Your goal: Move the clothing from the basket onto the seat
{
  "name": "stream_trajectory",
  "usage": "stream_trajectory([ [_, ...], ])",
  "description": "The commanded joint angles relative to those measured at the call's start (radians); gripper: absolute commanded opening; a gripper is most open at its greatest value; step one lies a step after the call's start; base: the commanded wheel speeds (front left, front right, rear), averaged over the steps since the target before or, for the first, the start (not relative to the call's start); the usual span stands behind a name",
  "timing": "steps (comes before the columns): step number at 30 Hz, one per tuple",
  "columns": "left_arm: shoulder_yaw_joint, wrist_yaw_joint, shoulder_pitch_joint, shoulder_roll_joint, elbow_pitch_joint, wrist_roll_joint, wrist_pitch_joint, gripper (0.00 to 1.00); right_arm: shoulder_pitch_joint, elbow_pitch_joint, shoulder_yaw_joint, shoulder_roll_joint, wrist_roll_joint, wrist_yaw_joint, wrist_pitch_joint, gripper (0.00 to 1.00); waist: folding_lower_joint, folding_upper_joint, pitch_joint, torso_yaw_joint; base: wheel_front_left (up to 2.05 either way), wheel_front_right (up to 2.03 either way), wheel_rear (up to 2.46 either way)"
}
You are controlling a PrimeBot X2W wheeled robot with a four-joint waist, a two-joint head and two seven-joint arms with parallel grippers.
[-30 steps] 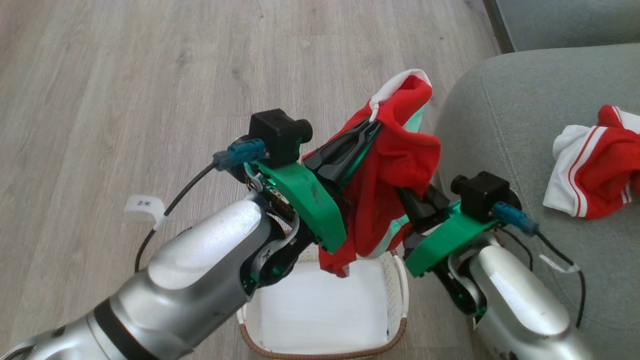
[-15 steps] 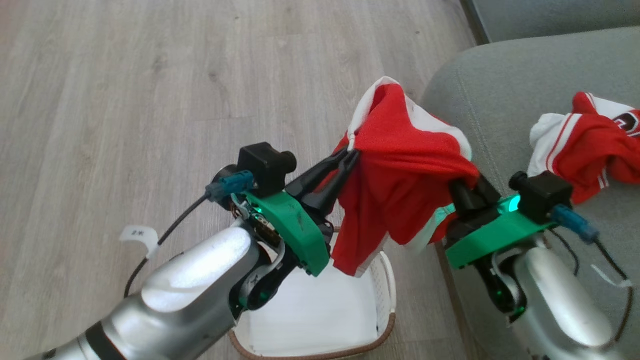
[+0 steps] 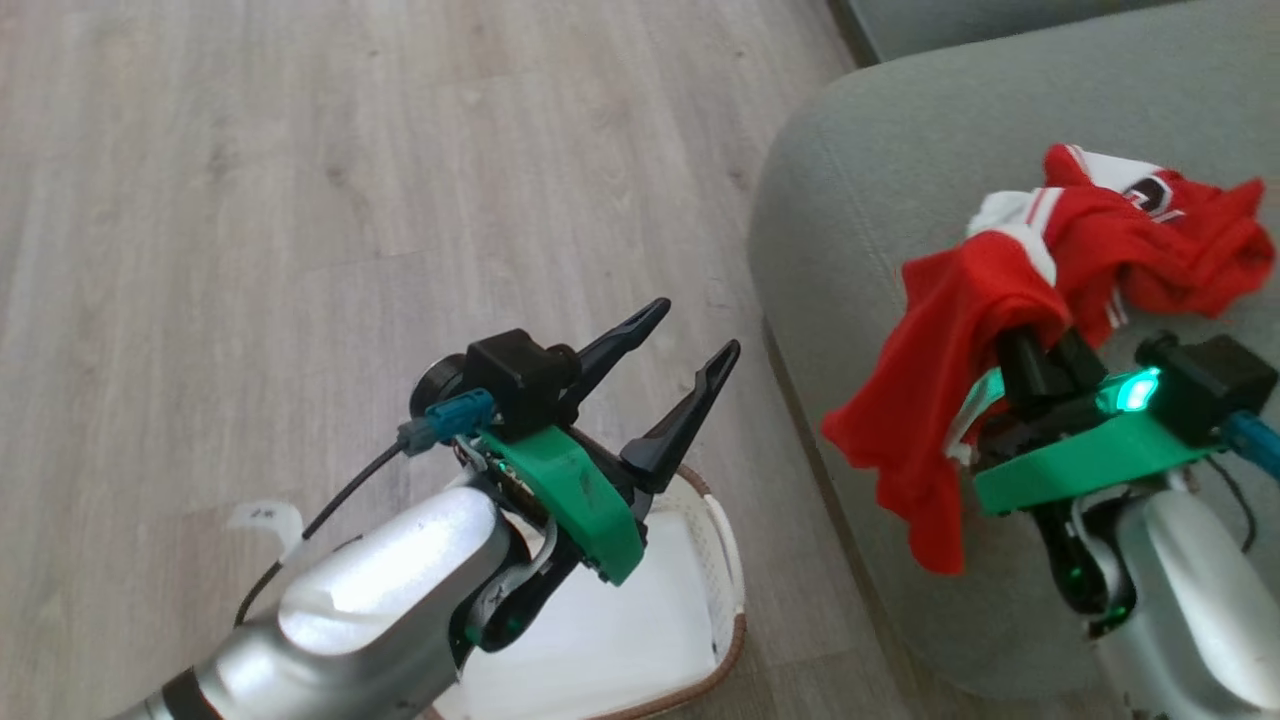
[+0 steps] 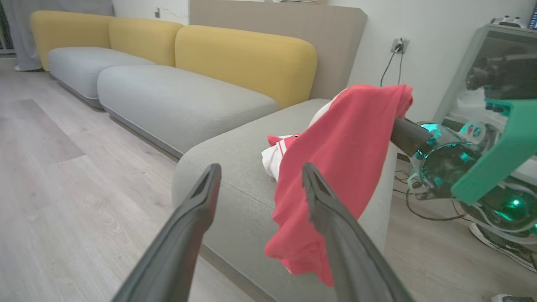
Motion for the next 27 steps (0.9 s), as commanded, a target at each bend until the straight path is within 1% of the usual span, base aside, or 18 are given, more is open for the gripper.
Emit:
stream_trajectory([
  [1, 0.039, -0.003, -0.039, 0.027, -0.020, 0.015, -0.012, 1.00, -0.017, -0.052, 0.003, -0.020, -0.001, 0.000, -0.009, 0.00, 0.0000, 0.0000, 0.004, -0.028, 0.00, 0.00, 0.00],
  [7, 0.027, 0.001, -0.043, 0.035, -0.006, 0.048, -0.020, 1.00, -0.009, -0.108, -0.031, -0.034, 0.008, 0.000, -0.005, 0.00, 0.0000, 0.0000, 0.022, -0.088, 0.00, 0.00, 0.00],
  [13, 0.020, 0.016, -0.044, 0.045, 0.021, 0.042, 0.014, 1.00, -0.008, -0.169, -0.067, -0.039, 0.005, 0.000, 0.012, 0.00, 0.0000, 0.0000, 0.051, -0.148, 0.00, 0.00, 0.00],
  [22, 0.022, 0.018, -0.050, 0.051, 0.051, 0.039, 0.016, 1.00, -0.011, -0.248, -0.099, -0.020, -0.010, 0.000, 0.025, 0.00, 0.0000, 0.0000, 0.084, -0.238, 0.00, 0.00, 0.00],
  [27, 0.021, 0.017, -0.056, 0.050, 0.056, 0.040, 0.015, 1.00, -0.009, -0.280, -0.111, -0.012, -0.016, 0.000, 0.036, 0.00, 0.0000, 0.0000, 0.094, -0.274, 0.00, 0.00, 0.00],
])
